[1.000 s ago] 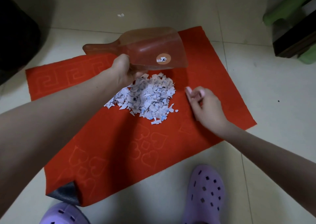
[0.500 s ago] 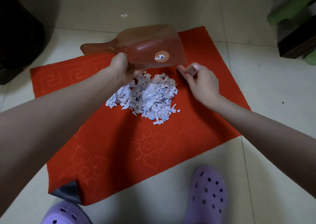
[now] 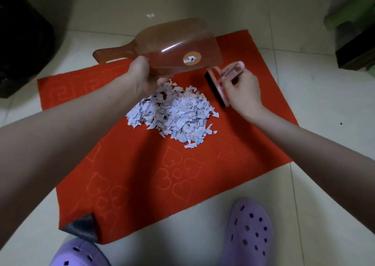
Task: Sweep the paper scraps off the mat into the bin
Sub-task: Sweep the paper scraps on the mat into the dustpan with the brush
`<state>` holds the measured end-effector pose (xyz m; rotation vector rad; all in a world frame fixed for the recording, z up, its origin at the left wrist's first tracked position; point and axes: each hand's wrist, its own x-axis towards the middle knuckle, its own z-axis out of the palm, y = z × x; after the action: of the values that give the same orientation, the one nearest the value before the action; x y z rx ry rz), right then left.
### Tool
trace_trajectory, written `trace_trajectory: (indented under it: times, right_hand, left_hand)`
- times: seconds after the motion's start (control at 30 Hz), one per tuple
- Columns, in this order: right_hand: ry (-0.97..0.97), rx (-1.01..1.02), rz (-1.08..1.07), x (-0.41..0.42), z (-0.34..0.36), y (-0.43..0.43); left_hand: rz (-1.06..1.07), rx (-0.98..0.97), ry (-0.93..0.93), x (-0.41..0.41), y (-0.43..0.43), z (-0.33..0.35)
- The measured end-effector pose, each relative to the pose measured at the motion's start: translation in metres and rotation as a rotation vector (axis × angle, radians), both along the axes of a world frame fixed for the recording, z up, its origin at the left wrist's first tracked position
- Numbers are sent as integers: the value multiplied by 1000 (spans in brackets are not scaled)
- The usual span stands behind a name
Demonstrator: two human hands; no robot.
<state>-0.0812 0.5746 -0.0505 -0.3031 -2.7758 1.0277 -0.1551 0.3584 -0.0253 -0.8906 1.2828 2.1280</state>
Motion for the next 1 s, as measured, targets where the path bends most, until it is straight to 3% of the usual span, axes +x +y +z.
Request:
trace_trajectory:
  times: [0.1,0.27,0.43,0.6,0.7,0.83,1.0]
  right_hand:
    - [-68,167,56,-14,-10,-6]
    - [-67,90,258,-14,-10,-21]
    - [54,51,209,-20,-2,-18]
    - [-44,145,202,-38,-12,-18]
    - [-69,36,329,-36,-6,-32]
    - [72,-25,270,-53,6,-32]
    - [-20,141,266,-84,-4,-33]
  left_hand:
    - [6,9,17,-2,0,0]
    - [16,31,-3,-2,-7,2]
    - [78,27,-22,-8,-18,0]
    - [135,56,-34,-13,-22,3]
    - [146,58,-10,-17,-23,8]
    - [176,56,10,-25,-31,12]
    - [220,82,18,-28,-42,14]
